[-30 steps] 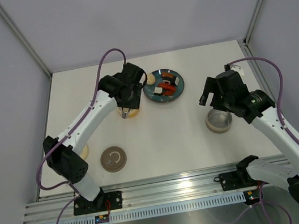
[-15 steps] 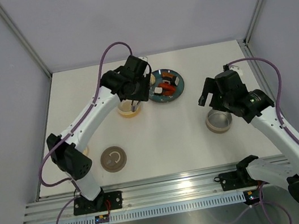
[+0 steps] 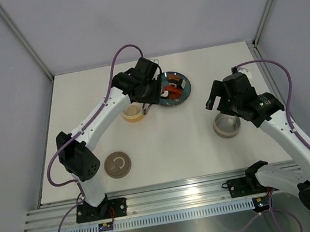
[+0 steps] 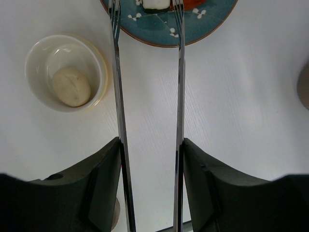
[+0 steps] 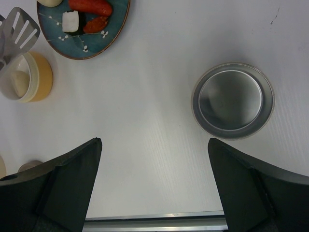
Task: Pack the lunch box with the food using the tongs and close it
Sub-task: Pick up the fake food from the plate.
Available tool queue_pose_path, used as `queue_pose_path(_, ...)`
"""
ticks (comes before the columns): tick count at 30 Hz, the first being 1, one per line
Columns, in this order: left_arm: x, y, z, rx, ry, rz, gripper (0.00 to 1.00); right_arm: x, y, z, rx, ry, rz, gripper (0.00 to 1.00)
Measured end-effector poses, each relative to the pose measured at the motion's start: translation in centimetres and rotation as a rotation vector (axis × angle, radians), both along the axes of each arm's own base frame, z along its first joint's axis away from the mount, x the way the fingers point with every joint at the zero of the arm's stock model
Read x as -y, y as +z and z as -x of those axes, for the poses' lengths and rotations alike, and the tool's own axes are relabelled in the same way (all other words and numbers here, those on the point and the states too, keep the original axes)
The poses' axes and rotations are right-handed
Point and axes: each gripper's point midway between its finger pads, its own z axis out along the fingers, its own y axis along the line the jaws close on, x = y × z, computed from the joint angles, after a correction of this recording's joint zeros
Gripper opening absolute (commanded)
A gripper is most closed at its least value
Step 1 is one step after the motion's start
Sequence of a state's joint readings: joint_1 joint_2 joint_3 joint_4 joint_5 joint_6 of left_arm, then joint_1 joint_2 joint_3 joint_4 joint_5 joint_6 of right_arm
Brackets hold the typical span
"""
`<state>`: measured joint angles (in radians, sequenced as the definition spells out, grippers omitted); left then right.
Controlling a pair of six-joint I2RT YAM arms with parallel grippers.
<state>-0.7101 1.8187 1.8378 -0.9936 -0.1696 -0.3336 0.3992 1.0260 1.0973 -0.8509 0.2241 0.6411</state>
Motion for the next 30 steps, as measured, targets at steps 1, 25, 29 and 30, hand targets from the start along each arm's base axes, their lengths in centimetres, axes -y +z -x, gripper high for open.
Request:
queue_pose_path(1,0.1,0.0,0.0,0.000,-0.003,0.007,0.53,0.0,0.0,0.0,0.000,0.000,0.000,1.00)
queue_pose_path(25,5.7,-4.4,1.2,-0.125,-0.162,0.096,0.45,0.1,-0.3,0.2,-0.004,0.000,0.002,1.00)
queue_pose_path(29,5.9,-6.2,1.1,-0.148,-0.208,0.048,0.46,0.1,-0.5,0.3,-0.008,0.000,0.004,0.99)
queue_pose_path(30,5.8,-6.6,1.1,-0.156,-0.217,0.035,0.46,0.1,-0.5,0.3,-0.008,0.000,0.004,1.00)
